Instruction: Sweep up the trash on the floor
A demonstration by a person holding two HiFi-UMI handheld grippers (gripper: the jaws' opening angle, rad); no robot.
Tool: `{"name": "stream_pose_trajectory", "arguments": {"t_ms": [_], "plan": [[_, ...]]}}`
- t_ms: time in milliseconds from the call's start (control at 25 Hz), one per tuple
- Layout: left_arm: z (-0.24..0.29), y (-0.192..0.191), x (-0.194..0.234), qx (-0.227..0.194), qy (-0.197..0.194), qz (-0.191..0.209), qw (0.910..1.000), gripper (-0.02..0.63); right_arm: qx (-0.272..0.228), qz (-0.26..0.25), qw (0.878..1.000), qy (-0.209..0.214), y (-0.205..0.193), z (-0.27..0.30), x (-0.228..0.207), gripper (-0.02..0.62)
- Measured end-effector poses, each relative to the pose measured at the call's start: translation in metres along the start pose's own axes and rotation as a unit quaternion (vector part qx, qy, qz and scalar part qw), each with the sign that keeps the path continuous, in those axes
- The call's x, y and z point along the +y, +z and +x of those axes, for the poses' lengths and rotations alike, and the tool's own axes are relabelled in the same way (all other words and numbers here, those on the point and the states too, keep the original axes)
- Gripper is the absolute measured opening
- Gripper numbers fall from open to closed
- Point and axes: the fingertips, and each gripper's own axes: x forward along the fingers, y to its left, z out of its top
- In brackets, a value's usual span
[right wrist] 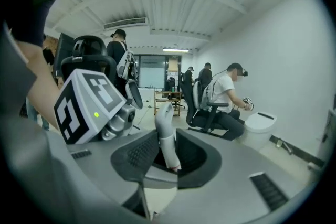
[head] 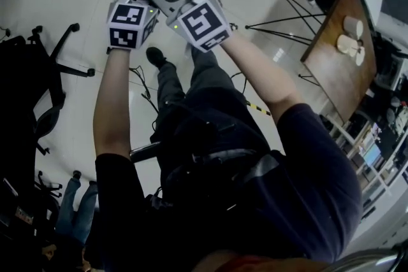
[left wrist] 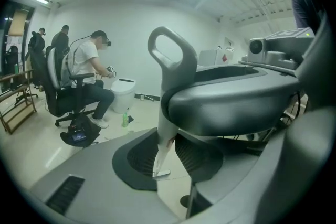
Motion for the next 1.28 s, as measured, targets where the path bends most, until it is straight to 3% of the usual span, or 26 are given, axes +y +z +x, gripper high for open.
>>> {"name": "stream_pose_trajectory", "arguments": {"t_ms": [200, 720, 920, 1280], "plan": [[-0.022, -0.018, 0.015, -0.002, 0.02, -0.038, 0.9991, 0.106, 0.004, 0.059, 0.998, 0.03, -0.002, 0.016, 0.027, 0.135], [-0.102, -0.069, 0.062, -0.01, 0.059, -0.059, 0.9964, 0.103, 0.026, 0.034, 0.994, 0.096, 0.006, 0.067, 0.124, 0.14], [-0.127, -0.08, 0.074, -0.017, 0.061, -0.08, 0.9948, 0.103, 0.028, 0.035, 0.994, 0.102, 0.012, 0.08, 0.151, 0.14], [-0.17, -0.095, 0.085, -0.007, 0.07, -0.071, 0.995, 0.103, 0.021, 0.043, 0.992, 0.115, 0.026, 0.088, 0.192, 0.141]]}}
